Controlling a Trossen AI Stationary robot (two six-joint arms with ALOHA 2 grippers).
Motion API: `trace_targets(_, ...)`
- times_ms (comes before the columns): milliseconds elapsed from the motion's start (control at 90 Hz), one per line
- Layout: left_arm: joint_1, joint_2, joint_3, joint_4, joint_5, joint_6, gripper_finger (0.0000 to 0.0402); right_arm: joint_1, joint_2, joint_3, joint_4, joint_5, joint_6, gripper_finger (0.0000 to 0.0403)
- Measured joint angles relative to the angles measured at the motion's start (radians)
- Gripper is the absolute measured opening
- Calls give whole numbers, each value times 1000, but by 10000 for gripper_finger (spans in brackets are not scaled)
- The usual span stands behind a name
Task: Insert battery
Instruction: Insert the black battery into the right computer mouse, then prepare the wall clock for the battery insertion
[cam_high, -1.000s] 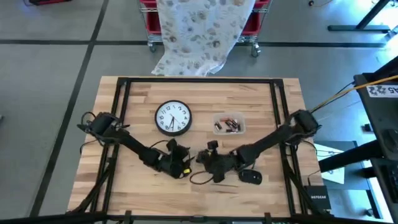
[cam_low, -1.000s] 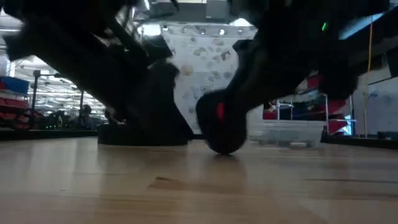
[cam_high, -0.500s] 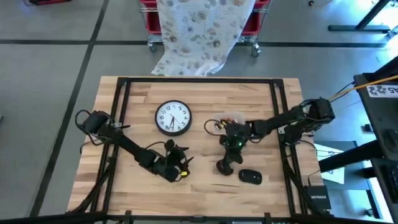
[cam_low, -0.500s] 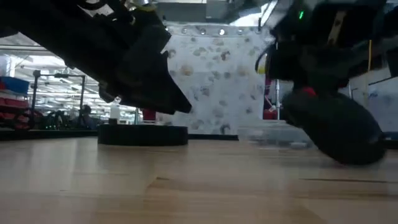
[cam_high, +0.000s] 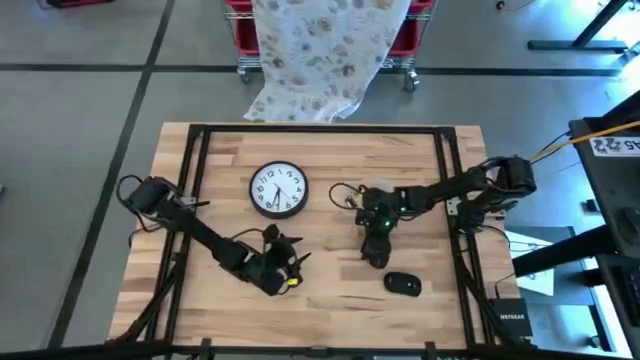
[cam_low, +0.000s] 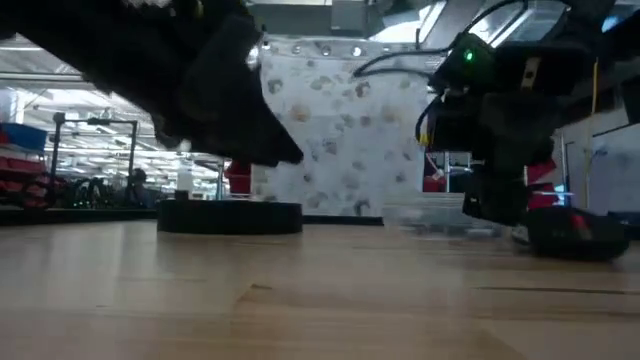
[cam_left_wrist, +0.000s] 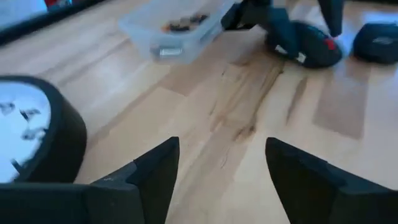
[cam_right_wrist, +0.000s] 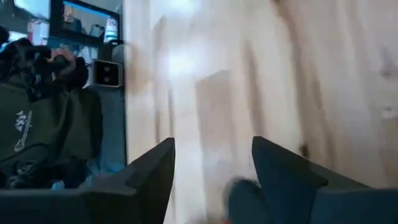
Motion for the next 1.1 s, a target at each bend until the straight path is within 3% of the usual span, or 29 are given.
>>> trace_targets(89, -6, -20, 0, -25, -17, 88, 223, 15, -62, 9, -38, 27, -19, 193)
trace_targets(211, 13, -42, 1, -125, -56, 229, 223, 94, -182, 11, -34, 171, -87, 188)
trace_targets(333, 90, -51, 1, -271, -52, 328, 223, 232, -277, 11, -30, 450, -167, 188)
trace_targets(400, 161, -51, 1, -342, 18, 347, 223, 310, -294, 11, -25, 642, -182, 188)
trace_targets(489, 274, -51, 1, -395, 187, 341, 223, 393, -288, 11, -9, 848, -194, 188)
trace_targets(589, 378, -50, -4, -429, 342, 311, 222, 457, -253, 11, 5, 985, -193, 188)
trace_targets(733, 460, -52, -2, -422, 483, 274, 191, 513, -192, 10, 92, 1085, -184, 188)
trace_targets(878, 456, -60, 0, -398, 524, 247, 113, 553, -104, 11, 232, 1137, -201, 188)
trace_targets(1000, 406, -101, 19, -414, 594, 199, 29, 564, -8, 11, 346, 1123, -249, 188)
trace_targets(1100, 354, -179, 39, -414, 614, 177, 22, 562, 79, 10, 459, 1061, -287, 188)
